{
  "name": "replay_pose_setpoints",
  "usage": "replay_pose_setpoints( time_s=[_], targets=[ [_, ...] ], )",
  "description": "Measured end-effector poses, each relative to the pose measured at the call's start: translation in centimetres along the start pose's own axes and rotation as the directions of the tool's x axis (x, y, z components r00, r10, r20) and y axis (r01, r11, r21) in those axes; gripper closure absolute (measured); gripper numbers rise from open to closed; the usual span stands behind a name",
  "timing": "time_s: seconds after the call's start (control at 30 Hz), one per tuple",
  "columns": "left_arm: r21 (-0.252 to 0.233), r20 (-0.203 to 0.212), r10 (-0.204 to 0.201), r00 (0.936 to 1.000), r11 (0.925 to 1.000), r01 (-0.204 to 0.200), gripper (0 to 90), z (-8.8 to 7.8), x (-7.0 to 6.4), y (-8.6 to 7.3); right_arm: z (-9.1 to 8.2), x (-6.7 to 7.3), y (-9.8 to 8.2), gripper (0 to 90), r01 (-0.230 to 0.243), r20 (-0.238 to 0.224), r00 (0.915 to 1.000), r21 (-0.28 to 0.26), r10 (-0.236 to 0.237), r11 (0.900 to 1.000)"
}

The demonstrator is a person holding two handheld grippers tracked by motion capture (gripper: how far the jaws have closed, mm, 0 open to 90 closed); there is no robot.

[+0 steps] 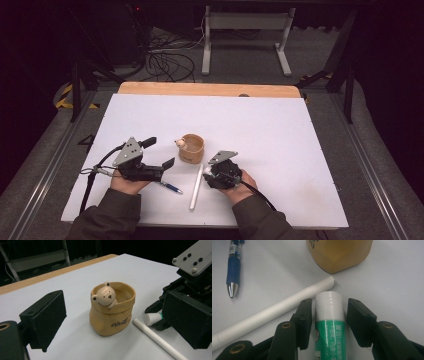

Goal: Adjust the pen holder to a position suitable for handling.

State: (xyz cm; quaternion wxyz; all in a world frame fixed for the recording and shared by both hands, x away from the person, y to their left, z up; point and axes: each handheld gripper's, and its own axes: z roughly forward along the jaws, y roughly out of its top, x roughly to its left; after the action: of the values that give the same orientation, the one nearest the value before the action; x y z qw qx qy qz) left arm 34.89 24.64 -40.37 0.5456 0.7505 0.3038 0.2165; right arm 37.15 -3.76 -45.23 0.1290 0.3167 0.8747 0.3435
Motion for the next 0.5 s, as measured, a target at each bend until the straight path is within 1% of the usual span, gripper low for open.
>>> replay_pose_setpoints(
  time_s=[0.5],
  targets=[
    [0.008,0.004,0.001,1.0000,1.0000,-0.001,6.2,0.14,-0.07,-0.09,0.00,-0.04,-0.03,58.7,-0.003,0.001,1.0000,0.002,0.003,1.000]
  ],
)
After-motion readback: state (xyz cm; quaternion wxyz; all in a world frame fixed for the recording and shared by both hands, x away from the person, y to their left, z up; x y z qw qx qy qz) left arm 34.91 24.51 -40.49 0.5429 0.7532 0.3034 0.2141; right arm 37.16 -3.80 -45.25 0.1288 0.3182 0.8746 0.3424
